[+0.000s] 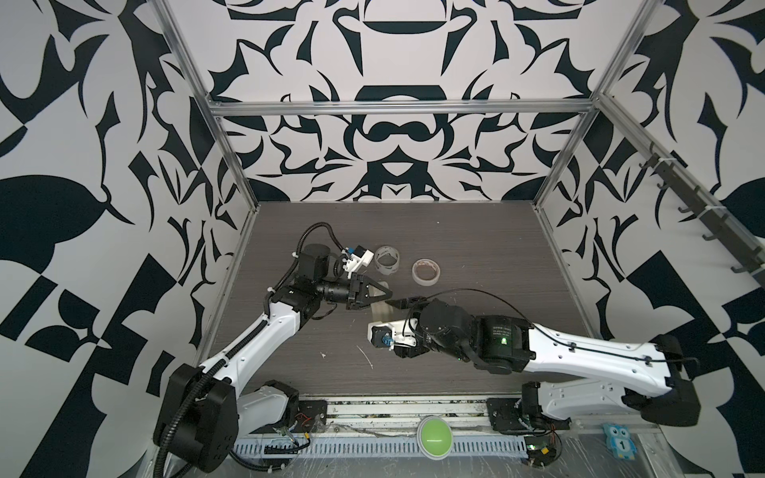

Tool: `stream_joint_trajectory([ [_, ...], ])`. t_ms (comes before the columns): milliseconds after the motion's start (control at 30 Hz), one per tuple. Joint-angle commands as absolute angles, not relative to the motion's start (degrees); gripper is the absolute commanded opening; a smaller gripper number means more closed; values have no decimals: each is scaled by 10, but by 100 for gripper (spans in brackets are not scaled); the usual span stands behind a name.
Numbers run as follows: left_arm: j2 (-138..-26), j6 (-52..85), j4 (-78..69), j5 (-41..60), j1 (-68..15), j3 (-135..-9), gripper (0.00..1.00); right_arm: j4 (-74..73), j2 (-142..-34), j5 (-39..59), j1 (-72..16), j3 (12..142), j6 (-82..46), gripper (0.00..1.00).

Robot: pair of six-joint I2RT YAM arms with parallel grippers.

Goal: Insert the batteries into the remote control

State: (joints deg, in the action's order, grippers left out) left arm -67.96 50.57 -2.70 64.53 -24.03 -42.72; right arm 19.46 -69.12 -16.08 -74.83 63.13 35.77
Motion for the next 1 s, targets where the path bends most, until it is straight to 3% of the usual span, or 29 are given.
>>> stream_joint_trajectory([
  [0,-669,506,-34,664,-242,-432,0,188,-699,-178,-748,639,357,72],
  [967,-676,507,-35,663,-243,-434,0,158,-679,-202,-751,634,372,70],
])
